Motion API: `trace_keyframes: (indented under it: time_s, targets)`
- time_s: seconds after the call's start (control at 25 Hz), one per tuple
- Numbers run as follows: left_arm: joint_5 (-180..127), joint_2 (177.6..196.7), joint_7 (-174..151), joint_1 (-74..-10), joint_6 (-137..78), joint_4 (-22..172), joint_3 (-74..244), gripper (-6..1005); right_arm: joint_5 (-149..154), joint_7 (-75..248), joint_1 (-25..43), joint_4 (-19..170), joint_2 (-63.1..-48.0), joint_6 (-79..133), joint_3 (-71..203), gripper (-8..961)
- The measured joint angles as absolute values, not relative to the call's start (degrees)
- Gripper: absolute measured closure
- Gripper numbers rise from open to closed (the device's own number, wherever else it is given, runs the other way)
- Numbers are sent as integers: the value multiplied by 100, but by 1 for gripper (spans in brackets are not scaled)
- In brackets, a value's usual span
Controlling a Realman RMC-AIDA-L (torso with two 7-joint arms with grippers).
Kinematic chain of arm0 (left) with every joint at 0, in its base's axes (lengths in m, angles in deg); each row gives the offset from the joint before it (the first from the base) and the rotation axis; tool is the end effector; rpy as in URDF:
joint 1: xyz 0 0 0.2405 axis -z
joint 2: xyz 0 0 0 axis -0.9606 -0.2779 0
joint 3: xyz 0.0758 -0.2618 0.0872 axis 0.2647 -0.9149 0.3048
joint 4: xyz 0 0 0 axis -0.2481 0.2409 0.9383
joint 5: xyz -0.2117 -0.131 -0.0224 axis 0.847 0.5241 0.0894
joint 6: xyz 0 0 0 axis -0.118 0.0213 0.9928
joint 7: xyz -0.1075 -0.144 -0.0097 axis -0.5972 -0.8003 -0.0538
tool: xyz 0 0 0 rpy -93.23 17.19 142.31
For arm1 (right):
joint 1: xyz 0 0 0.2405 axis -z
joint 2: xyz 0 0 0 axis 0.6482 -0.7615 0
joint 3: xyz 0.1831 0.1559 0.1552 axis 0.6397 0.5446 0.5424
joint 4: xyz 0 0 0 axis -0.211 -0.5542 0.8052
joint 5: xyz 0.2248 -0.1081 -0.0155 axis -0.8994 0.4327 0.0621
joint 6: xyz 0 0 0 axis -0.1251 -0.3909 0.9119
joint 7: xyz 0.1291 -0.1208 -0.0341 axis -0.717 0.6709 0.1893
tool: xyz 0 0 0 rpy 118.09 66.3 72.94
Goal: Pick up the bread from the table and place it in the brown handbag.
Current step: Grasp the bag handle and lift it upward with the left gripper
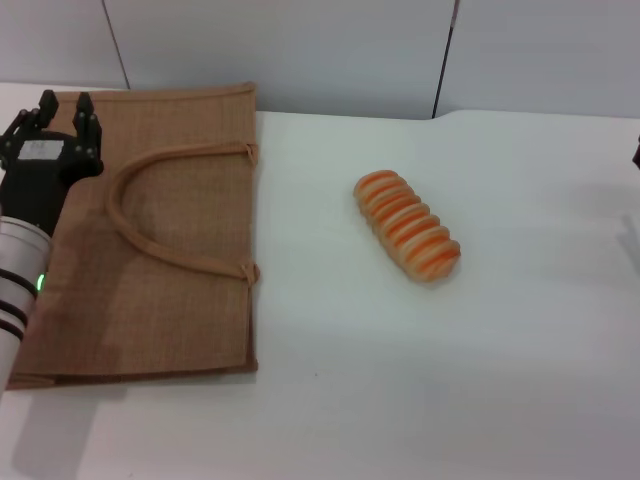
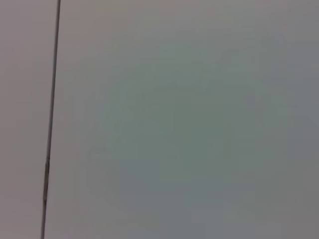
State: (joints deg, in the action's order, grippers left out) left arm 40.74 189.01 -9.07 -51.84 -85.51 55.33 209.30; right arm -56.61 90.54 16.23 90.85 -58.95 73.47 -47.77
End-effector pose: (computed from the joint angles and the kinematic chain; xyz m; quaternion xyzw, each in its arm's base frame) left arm -0.3604 0.4085 -0.0343 -0.6477 -0.2276 -0.3091 0.6581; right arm 0.3762 0.4269 -0.0383 -0.6914 0.2312 0.2440 0.6395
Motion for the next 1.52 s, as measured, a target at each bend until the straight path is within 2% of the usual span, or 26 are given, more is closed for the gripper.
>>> trace_keyframes:
  time_s: [0.48,0.8,1.04,1.2,1.52]
  targets:
    - [3336,18793,-1641,-5149,-8459,5558,21033,627,-5661,9054,1609,8957,-5894,7222,-4777,92]
    - [3401,18896,-475,-5005,-8182,5501,20839,627,-5661,9054,1600,8967,-5887,7211,-4777,92]
    - [3523,18859,-747,-5016,-8169,5390,20819,627,-5661,9054,1588,8961,-5886,7203,-4777,92]
    - [3452,18733,-1620,-4997,-8146,5388,20857,627,-5661,9054,1588,8958,-5886,7200,-4777,92]
    - [2108,18349,-3278,-4768,-8612,5565,20897,627,-5661,9054,1550,8958,-5886,7066,-4777,92]
